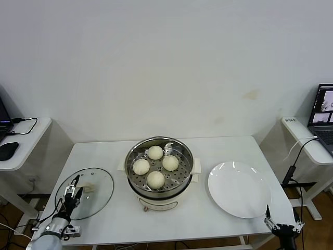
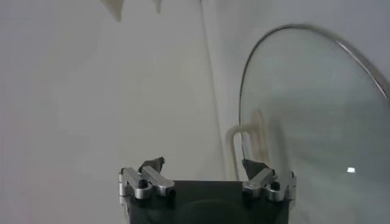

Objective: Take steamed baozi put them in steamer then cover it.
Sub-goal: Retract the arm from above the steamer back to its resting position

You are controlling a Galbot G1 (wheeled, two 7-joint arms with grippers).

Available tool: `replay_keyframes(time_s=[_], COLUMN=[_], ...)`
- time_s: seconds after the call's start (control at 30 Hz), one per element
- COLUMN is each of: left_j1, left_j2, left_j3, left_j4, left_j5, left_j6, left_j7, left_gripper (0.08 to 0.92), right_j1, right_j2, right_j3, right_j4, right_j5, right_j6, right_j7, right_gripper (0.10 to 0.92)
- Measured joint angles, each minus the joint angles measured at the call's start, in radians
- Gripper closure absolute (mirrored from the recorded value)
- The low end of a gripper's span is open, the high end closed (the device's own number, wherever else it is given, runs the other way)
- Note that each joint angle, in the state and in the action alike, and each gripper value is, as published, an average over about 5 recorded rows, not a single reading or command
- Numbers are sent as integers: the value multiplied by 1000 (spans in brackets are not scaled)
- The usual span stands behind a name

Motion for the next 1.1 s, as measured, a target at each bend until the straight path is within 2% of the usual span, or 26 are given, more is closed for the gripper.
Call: replay_keyframes(time_s=[0.63,0.77,1.1], left_j1=[-102,-109,-121], left_j2=[21,23,29], left_j3=[38,41,52], left_j4=[107,117,130], left_j5=[-58,-76,-96], left_j6=[-23,-33,-51], left_j7=[13,19,38], left_gripper=[189,277,572], right_j1=[-9,-8,-11], right_j2=[3,3,7], right_j3=[5,3,-8], right_j4=[-16,-20,-29], right_j5=[-19,-25,-39], right_j6=[17,19,25], right_j7=[1,1,-1], right_gripper=[203,203,203])
